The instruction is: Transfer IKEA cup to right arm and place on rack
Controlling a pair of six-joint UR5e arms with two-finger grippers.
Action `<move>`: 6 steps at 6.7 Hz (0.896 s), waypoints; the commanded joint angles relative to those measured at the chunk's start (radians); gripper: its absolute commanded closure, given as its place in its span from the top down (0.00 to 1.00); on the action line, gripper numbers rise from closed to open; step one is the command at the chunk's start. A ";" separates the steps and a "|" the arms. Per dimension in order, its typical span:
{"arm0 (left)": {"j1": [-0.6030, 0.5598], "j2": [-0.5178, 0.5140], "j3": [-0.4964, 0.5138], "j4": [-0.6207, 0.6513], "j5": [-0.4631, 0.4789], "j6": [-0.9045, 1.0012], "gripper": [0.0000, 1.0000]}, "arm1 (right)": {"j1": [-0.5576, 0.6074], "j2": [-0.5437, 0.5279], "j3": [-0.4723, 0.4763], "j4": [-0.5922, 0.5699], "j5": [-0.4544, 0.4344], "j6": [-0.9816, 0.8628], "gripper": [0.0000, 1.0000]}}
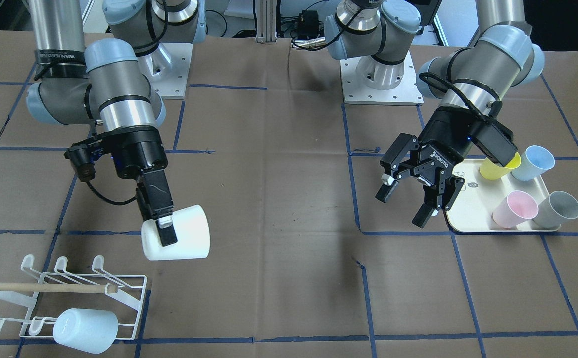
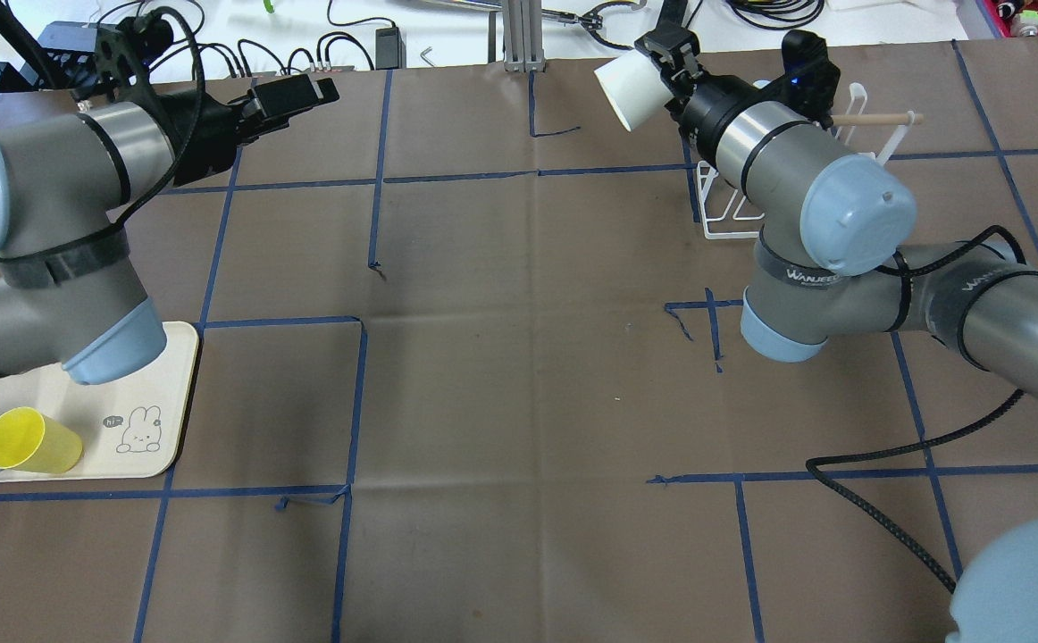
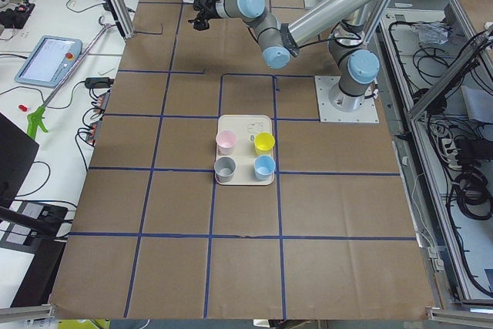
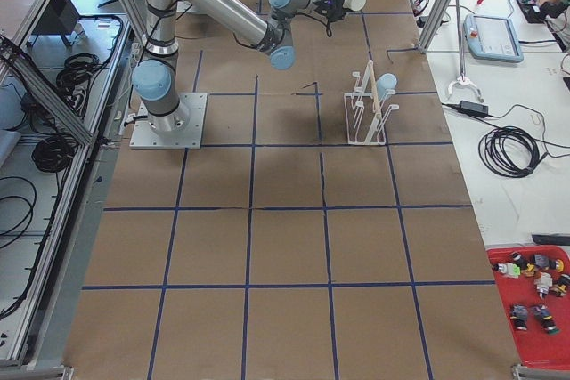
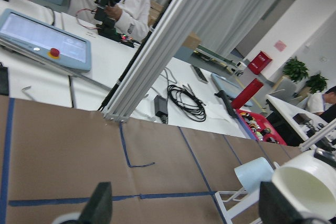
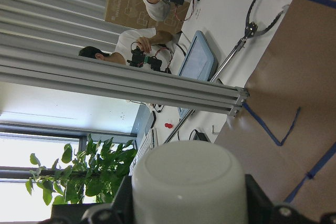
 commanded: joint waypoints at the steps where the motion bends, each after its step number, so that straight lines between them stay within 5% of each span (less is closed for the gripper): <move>1: -0.105 0.023 0.217 -0.570 0.273 0.001 0.98 | -0.100 0.005 -0.047 -0.003 -0.001 -0.384 0.31; 3: -0.156 0.005 0.461 -1.142 0.485 0.017 0.98 | -0.186 0.015 -0.079 -0.001 -0.001 -0.627 0.31; 4: -0.168 0.006 0.516 -1.330 0.554 0.031 0.98 | -0.226 0.047 -0.100 0.000 -0.004 -0.824 0.31; 6: -0.252 0.020 0.507 -1.367 0.691 0.057 0.98 | -0.306 0.113 -0.148 -0.007 -0.004 -1.006 0.28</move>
